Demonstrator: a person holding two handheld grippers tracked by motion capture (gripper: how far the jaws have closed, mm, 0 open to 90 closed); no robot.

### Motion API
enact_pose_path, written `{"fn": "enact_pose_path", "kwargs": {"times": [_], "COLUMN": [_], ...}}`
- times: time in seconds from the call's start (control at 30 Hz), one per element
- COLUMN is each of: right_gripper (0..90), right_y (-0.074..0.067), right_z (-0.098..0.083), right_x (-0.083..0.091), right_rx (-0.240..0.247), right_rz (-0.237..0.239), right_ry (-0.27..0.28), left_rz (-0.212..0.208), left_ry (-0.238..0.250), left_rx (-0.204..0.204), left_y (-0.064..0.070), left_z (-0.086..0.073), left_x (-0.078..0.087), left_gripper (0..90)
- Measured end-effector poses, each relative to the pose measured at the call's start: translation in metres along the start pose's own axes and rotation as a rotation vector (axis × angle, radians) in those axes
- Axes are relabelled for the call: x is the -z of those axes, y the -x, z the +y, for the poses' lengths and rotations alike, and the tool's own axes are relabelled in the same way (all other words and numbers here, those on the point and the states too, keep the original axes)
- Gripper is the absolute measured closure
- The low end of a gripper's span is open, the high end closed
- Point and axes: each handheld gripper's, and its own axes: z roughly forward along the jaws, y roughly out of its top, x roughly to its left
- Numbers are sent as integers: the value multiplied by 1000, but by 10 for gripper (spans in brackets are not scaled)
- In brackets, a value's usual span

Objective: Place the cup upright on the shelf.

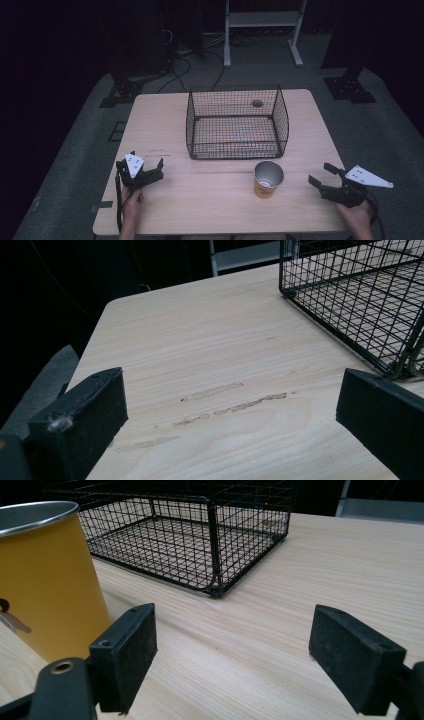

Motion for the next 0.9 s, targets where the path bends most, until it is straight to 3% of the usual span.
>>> {"fn": "enact_pose_path", "kwargs": {"times": [0.47,0.7,0.9], "right_gripper": [181,173,164], "right_y": [-12,-16,-23], "right_z": [8,16,19], "right_x": [-2,-4,-6], "right_rx": [24,30,50], "right_rz": [33,77,126], "right_ry": [3,5,-26], "left_rz": [-4,-2,-1], "left_ry": [7,5,4], "left_rx": [-1,-7,-7], "left_y": [1,1,2], "left_z": [-1,0,0], "left_x": [1,1,1], "left_gripper": [0,0,0]}}
